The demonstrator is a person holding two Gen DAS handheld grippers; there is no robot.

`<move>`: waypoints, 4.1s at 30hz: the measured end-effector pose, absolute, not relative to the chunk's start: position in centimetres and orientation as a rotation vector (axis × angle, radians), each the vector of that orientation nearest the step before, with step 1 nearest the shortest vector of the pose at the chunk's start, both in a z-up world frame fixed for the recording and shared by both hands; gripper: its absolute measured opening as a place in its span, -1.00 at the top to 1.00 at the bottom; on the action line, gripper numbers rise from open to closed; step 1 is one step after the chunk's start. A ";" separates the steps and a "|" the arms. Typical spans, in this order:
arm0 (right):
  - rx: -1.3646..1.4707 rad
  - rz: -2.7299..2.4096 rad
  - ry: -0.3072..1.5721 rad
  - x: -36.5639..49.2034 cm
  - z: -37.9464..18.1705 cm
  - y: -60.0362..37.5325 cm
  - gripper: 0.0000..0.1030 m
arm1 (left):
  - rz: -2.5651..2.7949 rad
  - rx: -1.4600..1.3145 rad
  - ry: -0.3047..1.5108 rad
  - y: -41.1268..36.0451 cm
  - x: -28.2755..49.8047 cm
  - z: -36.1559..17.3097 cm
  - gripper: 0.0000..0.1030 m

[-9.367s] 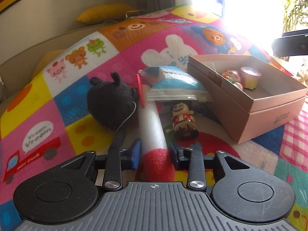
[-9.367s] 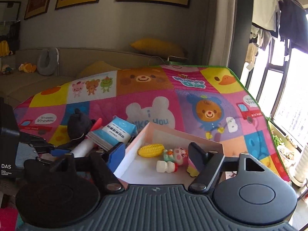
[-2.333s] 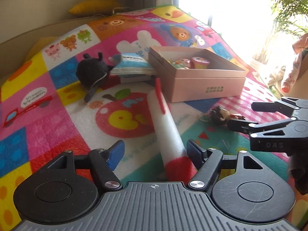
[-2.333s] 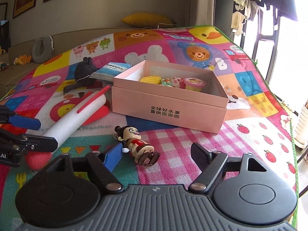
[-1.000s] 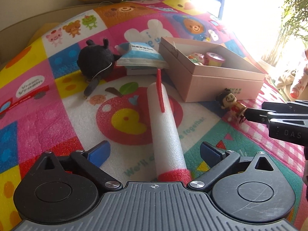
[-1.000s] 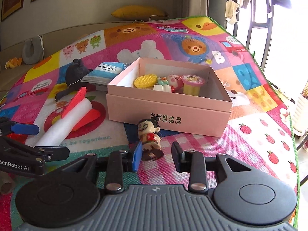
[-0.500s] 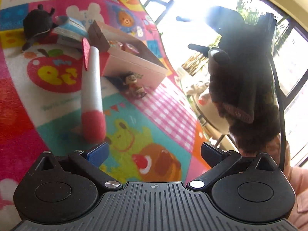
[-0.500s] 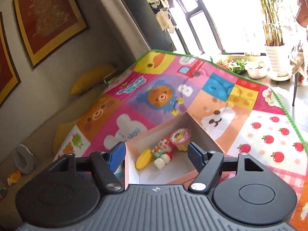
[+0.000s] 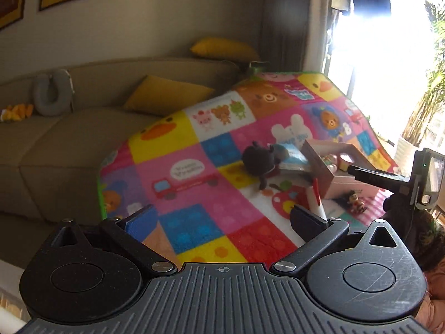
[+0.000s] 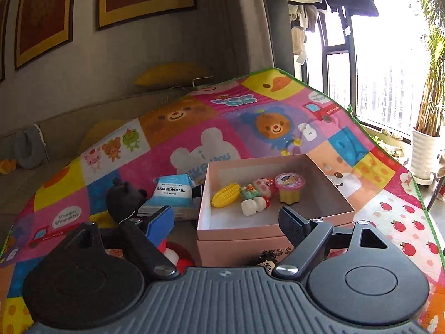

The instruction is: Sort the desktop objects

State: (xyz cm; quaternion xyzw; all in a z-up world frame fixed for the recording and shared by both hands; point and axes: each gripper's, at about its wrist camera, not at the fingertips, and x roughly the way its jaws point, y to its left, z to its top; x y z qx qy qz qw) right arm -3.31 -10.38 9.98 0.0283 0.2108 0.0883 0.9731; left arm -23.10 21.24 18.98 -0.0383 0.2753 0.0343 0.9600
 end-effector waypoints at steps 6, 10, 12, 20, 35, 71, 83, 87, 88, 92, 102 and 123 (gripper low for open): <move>-0.013 0.226 0.454 -3.6 9.1 -11.3 -0.66 | -0.051 -0.016 0.532 17.7 -21.5 18.6 -1.00; -0.037 0.199 0.525 -2.8 7.3 -14.0 -0.66 | -0.185 -0.083 0.580 15.3 -17.9 13.1 -1.00; -0.058 0.191 0.559 -2.4 6.2 -15.5 -0.66 | -0.202 -0.108 0.599 13.9 -15.7 10.4 -1.00; -0.270 0.302 0.575 -2.0 3.6 -14.9 -0.33 | -0.232 -0.170 0.661 8.8 -8.9 4.2 -1.00; -0.185 0.393 0.677 -2.9 4.0 -17.5 0.43 | -0.143 -0.033 0.709 3.0 -4.4 2.2 -0.40; -0.223 0.421 0.693 -6.1 2.7 -19.6 0.43 | -0.329 0.021 0.748 -2.0 -7.5 1.8 -0.24; -0.195 0.422 0.666 -8.7 5.4 -20.9 0.44 | -0.385 0.181 0.639 -4.2 -10.6 5.3 0.38; -0.157 0.410 0.574 -9.4 9.2 -22.1 0.44 | -0.368 0.220 0.517 -4.1 -10.8 9.9 0.38; -0.150 0.408 0.542 -9.5 10.4 -22.4 0.44 | -0.362 0.229 0.485 -4.1 -10.6 11.1 0.38; -0.098 0.398 0.415 -8.3 15.7 -23.6 0.44 | -0.327 0.201 0.398 -3.8 -7.4 15.6 0.38; 0.064 0.345 0.410 4.2 20.3 -24.2 0.44 | -0.403 0.053 0.487 -4.3 7.4 14.9 0.36; 0.139 0.522 0.889 13.3 10.1 -16.2 0.08 | -0.294 -0.137 0.602 8.1 1.5 4.3 -0.98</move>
